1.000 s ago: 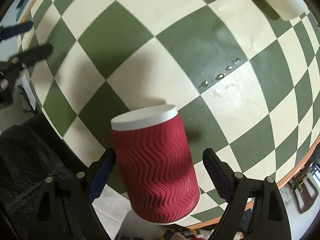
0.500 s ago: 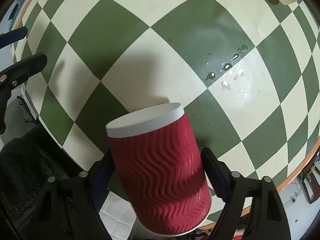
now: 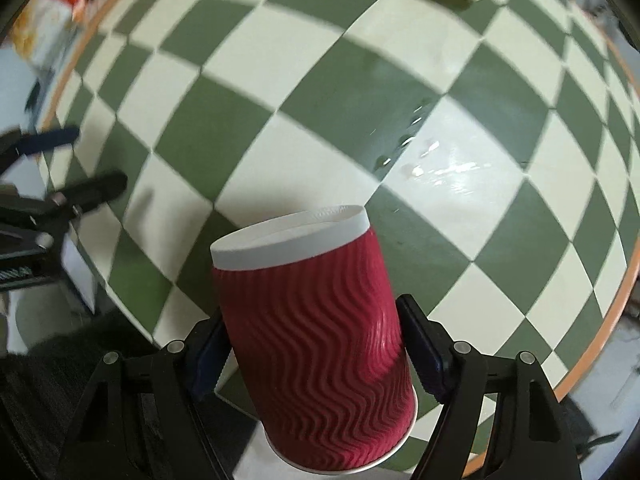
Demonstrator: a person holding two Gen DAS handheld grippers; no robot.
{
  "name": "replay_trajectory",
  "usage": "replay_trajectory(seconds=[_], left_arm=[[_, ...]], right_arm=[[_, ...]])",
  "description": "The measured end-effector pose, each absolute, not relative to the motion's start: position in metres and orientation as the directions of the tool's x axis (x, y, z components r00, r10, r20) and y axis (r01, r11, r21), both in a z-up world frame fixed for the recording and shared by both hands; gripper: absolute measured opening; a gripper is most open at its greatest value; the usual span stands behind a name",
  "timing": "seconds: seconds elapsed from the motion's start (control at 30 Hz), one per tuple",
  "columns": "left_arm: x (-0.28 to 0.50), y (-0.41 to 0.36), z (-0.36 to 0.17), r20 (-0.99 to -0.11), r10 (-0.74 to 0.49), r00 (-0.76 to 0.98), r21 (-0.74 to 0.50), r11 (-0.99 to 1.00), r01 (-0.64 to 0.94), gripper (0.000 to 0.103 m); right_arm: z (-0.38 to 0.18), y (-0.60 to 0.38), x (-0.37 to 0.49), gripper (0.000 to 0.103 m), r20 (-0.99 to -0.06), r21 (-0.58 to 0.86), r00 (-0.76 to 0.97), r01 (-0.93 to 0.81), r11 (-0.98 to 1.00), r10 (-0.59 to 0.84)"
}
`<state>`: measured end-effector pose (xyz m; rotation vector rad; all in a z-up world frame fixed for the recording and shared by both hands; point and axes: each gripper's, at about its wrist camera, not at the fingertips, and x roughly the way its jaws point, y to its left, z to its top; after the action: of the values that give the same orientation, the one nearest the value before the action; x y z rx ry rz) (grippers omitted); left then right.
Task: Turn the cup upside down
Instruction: 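Lift the red cup with the right tool and rotate it rim downward, then lower the inverted red cup onto the table and open the right tool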
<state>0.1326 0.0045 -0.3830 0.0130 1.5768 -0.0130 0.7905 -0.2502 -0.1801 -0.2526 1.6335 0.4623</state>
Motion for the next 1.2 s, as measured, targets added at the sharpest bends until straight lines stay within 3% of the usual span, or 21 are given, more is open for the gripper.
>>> replay_trajectory(seconds=[0.17, 0.3, 0.33, 0.6, 0.8, 1.2], left_arm=[[0.132, 0.000, -0.380, -1.000, 0.001, -0.003, 0.000, 1.000, 0.023, 0.093], [0.132, -0.005, -0.380, -1.000, -0.001, -0.004, -0.001, 1.000, 0.030, 0.093], [0.133, -0.006, -0.380, -1.000, 0.002, -0.006, 0.001, 0.999, 0.032, 0.093], [0.139, -0.011, -0.385, -1.000, 0.022, -0.013, 0.021, 0.999, 0.048, 0.093], [0.139, -0.015, -0.387, -1.000, 0.023, -0.016, 0.022, 0.998, 0.060, 0.093], [0.133, -0.021, -0.383, -1.000, 0.005, -0.006, 0.004, 0.998, 0.069, 0.093]], right_arm=[[-0.154, -0.285, 0.783, 0.080, -0.981, 0.161, 0.060, -0.296, 0.942, 0.187], [-0.183, -0.297, 0.726, 0.080, -0.947, 0.197, 0.216, -0.190, 0.962, 0.237], [-0.213, -0.275, 0.693, 0.080, -0.938, 0.200, 0.251, -0.170, 0.965, 0.238], [-0.242, -0.269, 0.655, 0.080, -0.837, 0.224, 0.492, -0.088, 0.971, 0.238], [-0.251, -0.266, 0.613, 0.080, -0.806, 0.202, 0.544, -0.118, 0.972, 0.234], [-0.265, -0.260, 0.550, 0.079, -0.848, 0.194, 0.481, -0.106, 0.975, 0.221]])
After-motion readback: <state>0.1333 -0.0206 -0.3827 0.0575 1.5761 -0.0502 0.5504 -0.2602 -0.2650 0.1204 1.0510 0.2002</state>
